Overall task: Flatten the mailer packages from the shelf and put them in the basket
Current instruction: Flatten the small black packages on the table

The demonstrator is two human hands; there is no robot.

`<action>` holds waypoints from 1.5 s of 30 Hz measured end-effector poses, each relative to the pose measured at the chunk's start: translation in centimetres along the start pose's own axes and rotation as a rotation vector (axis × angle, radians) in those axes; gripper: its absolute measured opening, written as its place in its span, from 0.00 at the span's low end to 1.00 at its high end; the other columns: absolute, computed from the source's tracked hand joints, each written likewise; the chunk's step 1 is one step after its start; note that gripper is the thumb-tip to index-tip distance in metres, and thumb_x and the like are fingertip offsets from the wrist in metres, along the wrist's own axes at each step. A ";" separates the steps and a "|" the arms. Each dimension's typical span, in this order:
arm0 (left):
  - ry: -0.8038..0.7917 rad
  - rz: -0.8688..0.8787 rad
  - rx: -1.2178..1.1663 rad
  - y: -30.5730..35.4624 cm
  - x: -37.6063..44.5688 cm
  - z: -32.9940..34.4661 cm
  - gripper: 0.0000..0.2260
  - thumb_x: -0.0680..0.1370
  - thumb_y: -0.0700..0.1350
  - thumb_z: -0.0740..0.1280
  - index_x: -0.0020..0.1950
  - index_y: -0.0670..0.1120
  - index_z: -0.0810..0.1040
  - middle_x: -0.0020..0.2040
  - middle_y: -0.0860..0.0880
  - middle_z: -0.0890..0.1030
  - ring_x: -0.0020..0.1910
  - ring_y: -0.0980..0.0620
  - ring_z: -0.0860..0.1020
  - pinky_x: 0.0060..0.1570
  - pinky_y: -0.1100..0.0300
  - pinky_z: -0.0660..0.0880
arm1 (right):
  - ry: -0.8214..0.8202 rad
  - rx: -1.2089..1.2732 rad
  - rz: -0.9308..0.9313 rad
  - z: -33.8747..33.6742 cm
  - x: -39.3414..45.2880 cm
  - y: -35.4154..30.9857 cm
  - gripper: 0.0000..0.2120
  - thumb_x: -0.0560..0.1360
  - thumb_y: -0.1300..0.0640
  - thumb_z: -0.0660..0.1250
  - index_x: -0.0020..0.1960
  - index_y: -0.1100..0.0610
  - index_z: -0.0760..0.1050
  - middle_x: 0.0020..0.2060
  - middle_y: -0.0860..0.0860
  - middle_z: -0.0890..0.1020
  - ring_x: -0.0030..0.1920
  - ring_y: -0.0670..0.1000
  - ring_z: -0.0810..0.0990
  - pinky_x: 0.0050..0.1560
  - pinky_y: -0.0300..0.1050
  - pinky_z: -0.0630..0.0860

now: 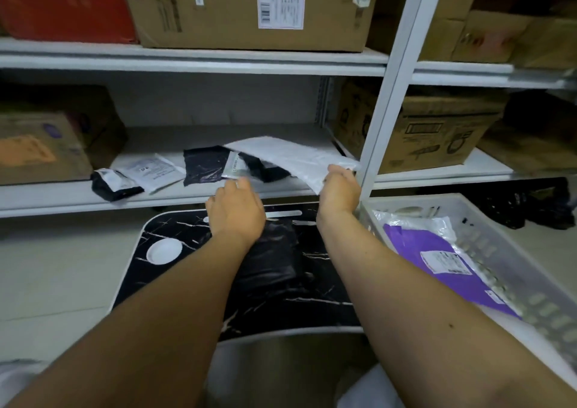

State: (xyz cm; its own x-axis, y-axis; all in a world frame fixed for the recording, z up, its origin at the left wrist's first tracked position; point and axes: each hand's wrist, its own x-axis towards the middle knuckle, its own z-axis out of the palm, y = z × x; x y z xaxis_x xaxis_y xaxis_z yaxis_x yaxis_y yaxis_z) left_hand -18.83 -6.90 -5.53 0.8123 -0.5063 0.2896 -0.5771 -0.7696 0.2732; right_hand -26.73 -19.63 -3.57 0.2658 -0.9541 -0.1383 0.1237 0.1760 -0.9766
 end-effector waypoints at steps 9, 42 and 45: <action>0.102 -0.156 -0.001 -6.5 -4.3 -1.8 0.11 0.80 0.44 0.55 0.57 0.40 0.71 0.55 0.40 0.74 0.54 0.39 0.72 0.50 0.47 0.69 | -0.202 -0.337 0.223 -2.3 -2.8 7.0 0.14 0.81 0.63 0.57 0.64 0.62 0.74 0.63 0.58 0.78 0.47 0.44 0.78 0.39 0.32 0.72; -0.464 0.120 0.241 -4.5 -6.7 14.3 0.26 0.81 0.60 0.39 0.78 0.55 0.38 0.79 0.47 0.40 0.77 0.40 0.37 0.70 0.32 0.41 | -0.696 -1.625 -0.477 -3.7 -0.9 18.2 0.25 0.82 0.40 0.39 0.78 0.40 0.39 0.79 0.49 0.40 0.77 0.57 0.35 0.73 0.67 0.40; -0.470 0.122 0.231 -4.3 -6.2 14.3 0.27 0.81 0.59 0.40 0.79 0.51 0.41 0.79 0.46 0.45 0.78 0.43 0.41 0.71 0.34 0.41 | -0.703 -1.573 -0.414 -3.4 -0.5 18.3 0.25 0.82 0.40 0.41 0.78 0.39 0.45 0.79 0.48 0.45 0.78 0.55 0.41 0.73 0.67 0.44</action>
State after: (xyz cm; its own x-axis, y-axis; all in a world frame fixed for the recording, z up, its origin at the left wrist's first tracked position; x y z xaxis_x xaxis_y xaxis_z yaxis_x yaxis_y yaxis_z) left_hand -20.17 -5.98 -21.62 0.7215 -0.6759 -0.1501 -0.6788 -0.7333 0.0394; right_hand -27.90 -16.73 -21.97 0.8316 -0.5229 -0.1873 -0.5537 -0.8071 -0.2049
